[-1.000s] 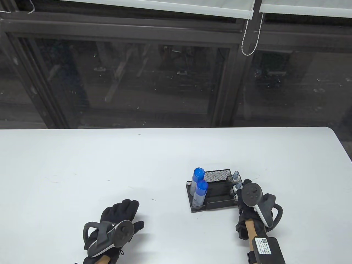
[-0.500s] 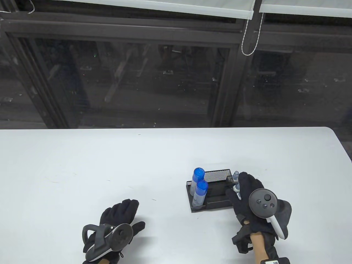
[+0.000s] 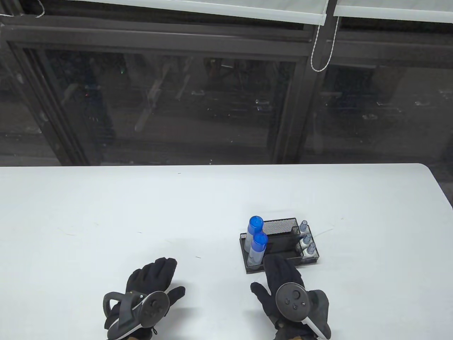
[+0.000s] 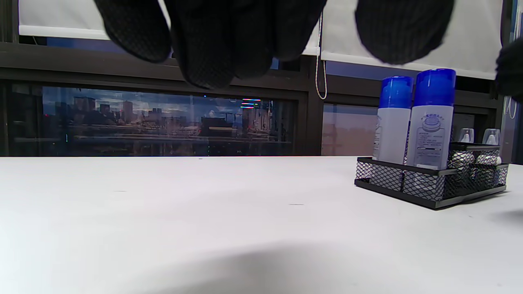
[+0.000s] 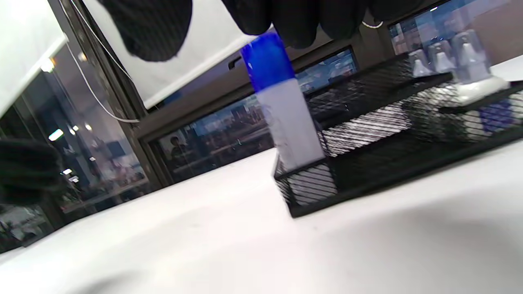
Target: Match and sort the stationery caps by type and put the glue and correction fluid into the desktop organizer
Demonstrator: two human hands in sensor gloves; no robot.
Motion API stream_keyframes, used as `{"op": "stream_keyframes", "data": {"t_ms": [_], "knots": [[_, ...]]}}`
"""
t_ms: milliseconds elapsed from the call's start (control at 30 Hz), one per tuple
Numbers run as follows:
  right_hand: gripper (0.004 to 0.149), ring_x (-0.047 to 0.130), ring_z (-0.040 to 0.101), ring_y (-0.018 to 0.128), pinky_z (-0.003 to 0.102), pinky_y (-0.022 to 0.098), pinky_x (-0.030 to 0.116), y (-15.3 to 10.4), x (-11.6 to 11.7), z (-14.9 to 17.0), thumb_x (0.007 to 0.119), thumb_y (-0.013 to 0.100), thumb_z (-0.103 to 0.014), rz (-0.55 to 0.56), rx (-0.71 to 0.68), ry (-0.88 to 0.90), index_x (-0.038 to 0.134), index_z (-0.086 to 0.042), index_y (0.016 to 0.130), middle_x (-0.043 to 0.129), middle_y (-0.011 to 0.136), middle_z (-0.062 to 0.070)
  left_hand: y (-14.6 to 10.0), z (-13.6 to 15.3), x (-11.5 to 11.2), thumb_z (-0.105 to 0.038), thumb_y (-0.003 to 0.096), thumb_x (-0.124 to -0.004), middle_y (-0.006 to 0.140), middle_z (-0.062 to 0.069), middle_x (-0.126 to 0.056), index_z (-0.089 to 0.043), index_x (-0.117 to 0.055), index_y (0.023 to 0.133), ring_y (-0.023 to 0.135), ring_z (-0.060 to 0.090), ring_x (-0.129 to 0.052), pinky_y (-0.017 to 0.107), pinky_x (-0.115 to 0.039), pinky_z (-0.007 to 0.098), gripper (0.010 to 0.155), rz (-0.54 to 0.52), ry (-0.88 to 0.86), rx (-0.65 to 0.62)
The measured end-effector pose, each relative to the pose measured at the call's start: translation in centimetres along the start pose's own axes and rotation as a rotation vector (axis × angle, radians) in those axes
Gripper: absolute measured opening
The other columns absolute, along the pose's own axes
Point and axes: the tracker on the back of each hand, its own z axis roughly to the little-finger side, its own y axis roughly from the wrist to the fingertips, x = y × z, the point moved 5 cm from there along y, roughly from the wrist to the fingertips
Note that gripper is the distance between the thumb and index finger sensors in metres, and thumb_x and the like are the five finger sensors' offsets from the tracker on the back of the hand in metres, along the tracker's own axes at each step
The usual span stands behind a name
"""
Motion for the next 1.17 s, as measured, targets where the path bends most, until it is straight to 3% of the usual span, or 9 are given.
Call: {"op": "stream_keyframes", "data": {"t_ms": [367, 1167], "knots": [[0.074, 0.052, 0.047, 0.103, 0.064, 0.074, 0.046, -0.2, 1.7, 2.7, 0.074, 0.051, -0.048, -0.054, 0.07, 0.011, 0.048, -0.014, 0.112, 0.05, 0.114, 0.02, -0.3, -0.1, -0.2, -0.066, 0.0515, -0.068, 0.117, 0.008, -0.071, -0.027, -0.058, 0.114, 0.102, 0.033, -0.085, 0.071, -0.07, 0.058, 0.074, 0.021, -0.028, 0.011], [0.072, 0.054, 0.046, 0.103, 0.063, 0.074, 0.047, -0.2, 2.3, 2.0, 0.073, 0.051, -0.048, -0.108, 0.057, 0.014, 0.05, -0.014, 0.111, 0.052, 0.113, 0.02, 0.2, -0.5, -0.3, -0.066, 0.0518, -0.068, 0.117, 0.008, -0.071, -0.027, -0.058, 0.114, 0.102, 0.033, -0.084, 0.071, -0.07, 0.058, 0.073, 0.036, -0.054, -0.011]]}}
